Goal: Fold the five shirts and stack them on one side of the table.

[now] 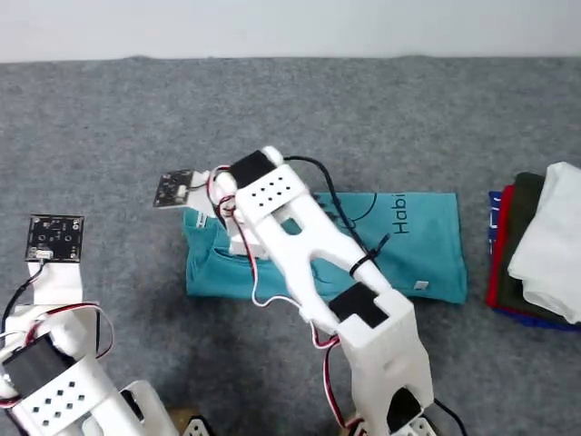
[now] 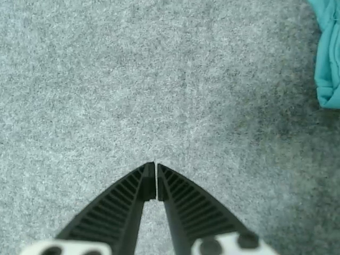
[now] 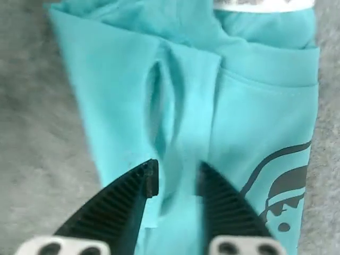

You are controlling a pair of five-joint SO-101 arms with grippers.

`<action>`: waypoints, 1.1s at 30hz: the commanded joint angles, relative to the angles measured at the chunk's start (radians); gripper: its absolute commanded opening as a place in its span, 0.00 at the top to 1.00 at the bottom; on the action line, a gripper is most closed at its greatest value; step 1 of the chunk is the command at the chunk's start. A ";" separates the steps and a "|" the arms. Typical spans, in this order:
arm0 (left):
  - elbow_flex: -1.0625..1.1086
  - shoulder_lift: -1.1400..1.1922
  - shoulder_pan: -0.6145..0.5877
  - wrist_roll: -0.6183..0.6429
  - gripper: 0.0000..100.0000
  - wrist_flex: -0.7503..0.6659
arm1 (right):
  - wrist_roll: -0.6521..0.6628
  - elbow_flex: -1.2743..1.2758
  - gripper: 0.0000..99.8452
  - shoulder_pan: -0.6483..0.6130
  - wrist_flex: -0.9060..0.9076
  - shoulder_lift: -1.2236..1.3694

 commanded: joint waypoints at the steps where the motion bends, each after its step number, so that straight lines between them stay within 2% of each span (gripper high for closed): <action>1: -0.007 -0.005 0.000 0.008 0.98 -0.021 | -0.058 -0.084 0.99 -0.044 0.082 -0.051; 6: -0.007 -0.005 0.000 0.008 0.98 -0.021 | -0.074 -0.084 0.99 -0.054 0.027 0.039; 11: -0.007 -0.005 0.000 0.008 0.98 -0.021 | -0.072 -0.126 0.99 0.025 -0.140 0.202; 15: -0.007 -0.005 0.000 0.008 0.98 -0.021 | -0.072 -0.261 0.99 0.094 -0.166 0.306; 18: -0.007 -0.005 0.000 0.008 0.98 -0.023 | -0.072 -0.356 0.99 0.111 -0.124 0.351; 27: -0.007 -0.005 0.000 0.008 0.98 -0.023 | -0.089 -0.624 0.99 0.090 0.177 0.360; 33: -0.007 -0.005 0.000 0.008 0.98 -0.023 | -0.233 -0.675 0.99 0.160 0.211 0.326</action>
